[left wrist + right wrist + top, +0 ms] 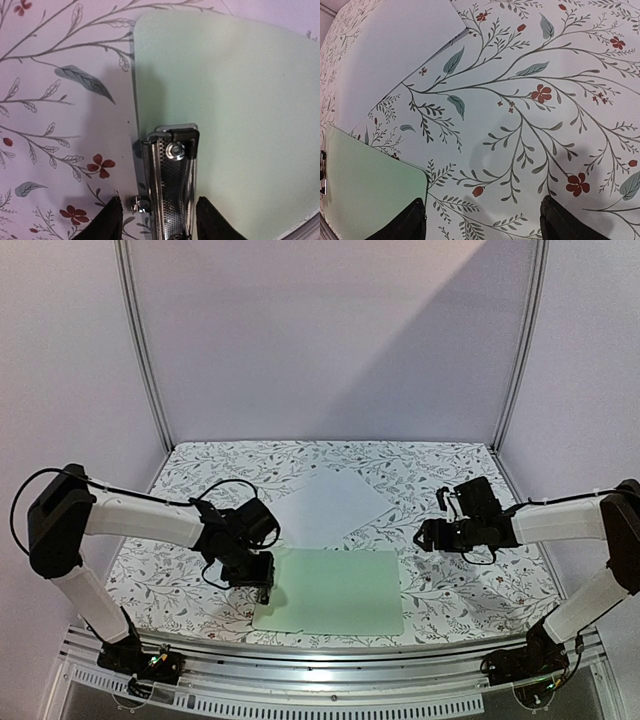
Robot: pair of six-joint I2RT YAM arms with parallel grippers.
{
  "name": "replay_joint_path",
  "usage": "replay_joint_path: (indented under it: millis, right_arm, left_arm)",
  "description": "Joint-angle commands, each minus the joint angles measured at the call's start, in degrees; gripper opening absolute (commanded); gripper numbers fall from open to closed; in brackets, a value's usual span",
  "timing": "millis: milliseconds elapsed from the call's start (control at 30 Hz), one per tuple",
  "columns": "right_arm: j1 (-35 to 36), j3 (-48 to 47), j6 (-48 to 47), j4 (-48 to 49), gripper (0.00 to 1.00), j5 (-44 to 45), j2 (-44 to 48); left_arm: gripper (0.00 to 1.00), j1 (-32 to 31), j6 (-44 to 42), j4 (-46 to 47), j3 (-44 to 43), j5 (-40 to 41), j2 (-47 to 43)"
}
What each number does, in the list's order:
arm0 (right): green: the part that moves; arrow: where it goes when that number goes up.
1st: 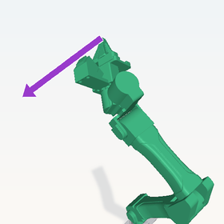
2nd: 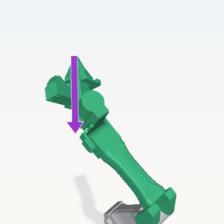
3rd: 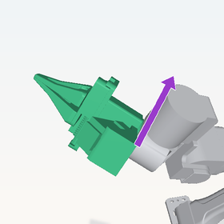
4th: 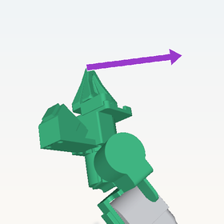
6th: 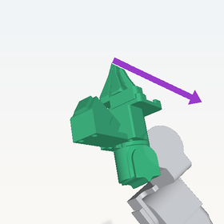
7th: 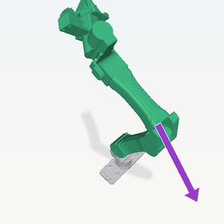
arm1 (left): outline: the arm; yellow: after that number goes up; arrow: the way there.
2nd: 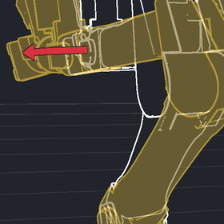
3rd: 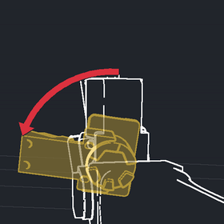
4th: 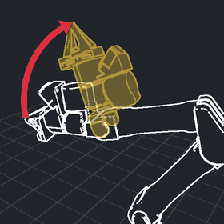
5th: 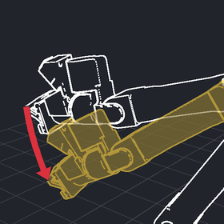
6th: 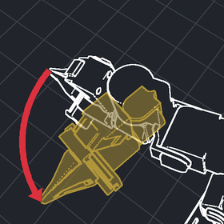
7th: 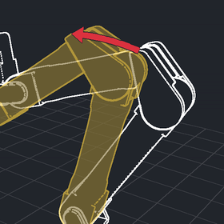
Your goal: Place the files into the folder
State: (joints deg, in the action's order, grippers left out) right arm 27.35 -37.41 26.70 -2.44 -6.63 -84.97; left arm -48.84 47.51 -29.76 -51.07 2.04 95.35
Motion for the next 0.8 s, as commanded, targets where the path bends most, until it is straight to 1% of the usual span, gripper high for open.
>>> replay_joint_path:
  millis: [0, 100, 133, 233, 367, 467, 500, 567, 633, 767]
  right_arm:
    - [0.41, -2.42, -0.81, 0.93, 0.78, 1.45, -1.85]
    - [0.39, -7.16, -1.55, 1.93, 0.79, 4.71, -3.91]
    - [0.35, -9.38, -1.56, 3.35, 0.8, 5.0, -5.45]
    - [0.39, -16.13, -1.87, 2.99, 0.8, 4.46, -9.46]
    - [0.42, -23.38, -1.78, 2.53, 0.81, 3.58, -16.14]
    - [0.35, -25.44, -1.5, 4.23, 0.81, 0.89, -19.02]
    - [0.39, -25.72, -1.28, 5.26, 0.81, -0.77, -20.13]
    - [0.39, -26.27, -1.15, 7.07, 0.8, -2.67, -21.53]
    - [0.42, -26.64, -1.18, 8.08, 0.8, -2.84, -23.17]
    - [0.4, -28.84, -1.97, 8.02, 0.8, -2.19, -27.0]
  left_arm:
    - [0.55, 1.07, -1.62, -2.38, -0.89, 5.23, -1.88]
    - [0.63, 3.86, -3.67, -1.78, -5.04, 8.99, -1.75]
    - [0.65, 5.18, -4.28, -0.66, -6.16, 8.74, -1.46]
    - [0.68, 9.09, -5.68, 3.71, -8.5, 6.79, -0.53]
    - [0.69, 13.3, -5.91, 10.43, -10.32, 5.39, 0.73]
    - [0.69, 16.42, -4.88, 14.74, -11.68, 4.18, 3.07]
    - [0.69, 17.28, -4.58, 16.57, -12.04, 3.18, 4.13]
    - [0.65, 18.64, -4.85, 20.1, -12.97, 1.21, 6.47]
    - [0.63, 19.19, -5.17, 20.82, -14.93, 0.9, 9.43]
    - [0.65, 20.44, -4.43, 21.57, -17.65, -0.01, 15.16]
